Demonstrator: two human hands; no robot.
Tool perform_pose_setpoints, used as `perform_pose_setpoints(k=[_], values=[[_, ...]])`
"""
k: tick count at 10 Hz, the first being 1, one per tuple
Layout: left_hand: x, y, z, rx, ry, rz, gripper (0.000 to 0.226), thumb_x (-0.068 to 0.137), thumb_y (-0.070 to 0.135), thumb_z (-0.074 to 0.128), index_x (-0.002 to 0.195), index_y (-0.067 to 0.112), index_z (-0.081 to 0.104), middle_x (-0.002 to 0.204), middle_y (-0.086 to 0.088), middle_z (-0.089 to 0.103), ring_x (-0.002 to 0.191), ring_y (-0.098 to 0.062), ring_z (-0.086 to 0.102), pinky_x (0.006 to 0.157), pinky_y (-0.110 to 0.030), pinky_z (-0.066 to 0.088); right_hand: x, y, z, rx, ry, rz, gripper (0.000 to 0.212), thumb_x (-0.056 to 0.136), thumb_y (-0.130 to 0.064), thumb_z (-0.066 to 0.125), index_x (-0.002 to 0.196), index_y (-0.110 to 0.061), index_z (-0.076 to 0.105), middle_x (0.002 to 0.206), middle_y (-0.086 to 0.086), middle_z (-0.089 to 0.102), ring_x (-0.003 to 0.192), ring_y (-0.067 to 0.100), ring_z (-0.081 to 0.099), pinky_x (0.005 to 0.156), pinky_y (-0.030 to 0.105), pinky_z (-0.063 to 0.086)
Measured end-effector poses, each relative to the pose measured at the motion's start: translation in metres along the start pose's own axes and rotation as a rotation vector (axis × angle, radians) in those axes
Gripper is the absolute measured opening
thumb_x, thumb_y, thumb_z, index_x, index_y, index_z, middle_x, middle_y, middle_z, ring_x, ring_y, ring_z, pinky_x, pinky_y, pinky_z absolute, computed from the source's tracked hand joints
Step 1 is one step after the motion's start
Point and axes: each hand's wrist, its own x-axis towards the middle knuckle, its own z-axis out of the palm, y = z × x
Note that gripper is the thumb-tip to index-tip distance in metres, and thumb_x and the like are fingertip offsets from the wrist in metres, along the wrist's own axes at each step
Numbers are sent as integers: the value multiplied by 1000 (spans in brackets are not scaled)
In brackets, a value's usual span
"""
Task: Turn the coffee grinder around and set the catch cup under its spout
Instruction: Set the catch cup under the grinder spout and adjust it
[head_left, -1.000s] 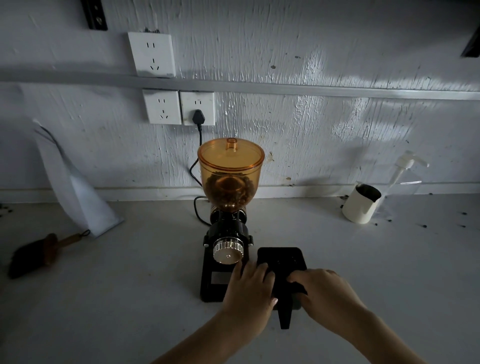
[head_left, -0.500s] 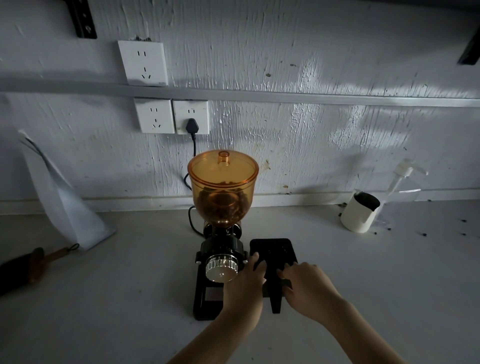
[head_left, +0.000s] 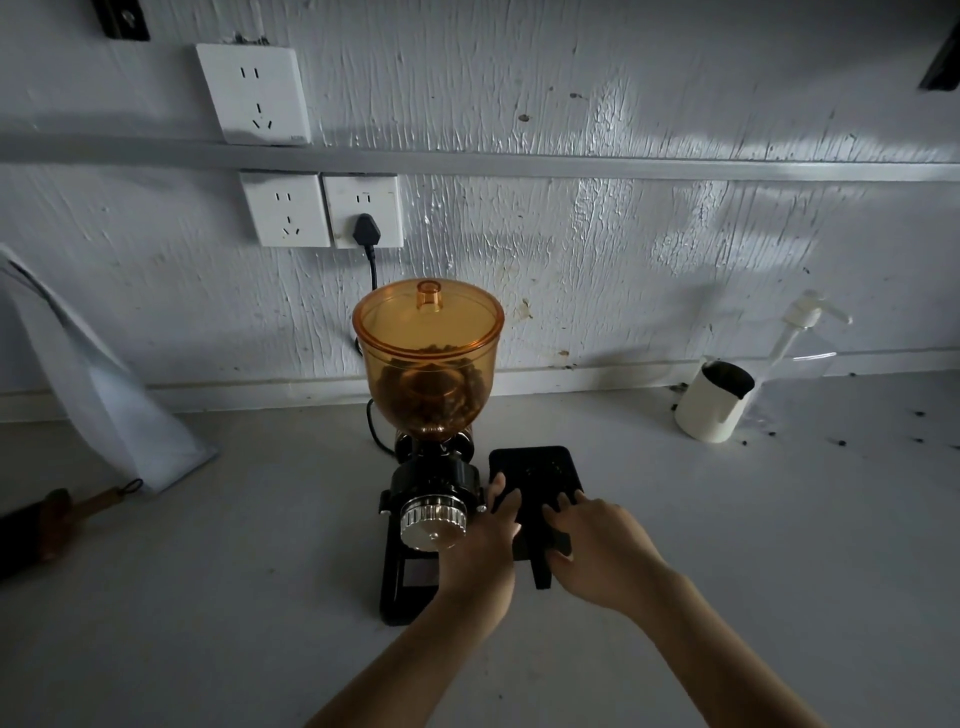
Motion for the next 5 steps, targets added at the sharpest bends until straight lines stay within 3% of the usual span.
perform_pose_setpoints(k=[1,2,3,4,5], values=[[-1,0,-5,24,7,32,47,102,25,42,145,22,25,161,0,11,142,-13,29,113,-33,33,-1,-1,-3,17,-6,10,53,90,-42,43,137,-19,44,130,6,53,115,27,53,92,41,49],[-6,-2,-7,-66,-39,61,53,100,30,44,147,20,21,161,0,5,142,-18,29,109,-35,39,-2,-2,-4,38,-3,2,52,92,-46,37,135,-18,45,129,7,54,114,27,53,91,42,49],[-15,-5,-9,-185,-140,91,72,98,34,49,150,19,2,161,1,-10,144,-20,23,109,-36,41,-8,0,-3,116,-67,18,58,93,-50,35,143,-19,31,147,10,38,129,31,42,102,45,42],[-24,-8,-15,-350,-265,8,89,96,38,50,143,28,-25,159,0,-20,147,-20,1,116,-36,19,-16,4,4,207,-148,-32,75,91,-59,33,149,-26,-1,160,4,-1,147,25,4,118,47,13],[-39,-8,-28,-444,-350,34,88,95,48,45,131,41,-34,155,4,-29,145,-18,-15,118,-41,7,-31,4,6,403,-172,-125,82,87,-66,30,145,-34,-17,154,-10,-23,146,15,-9,120,40,2]])
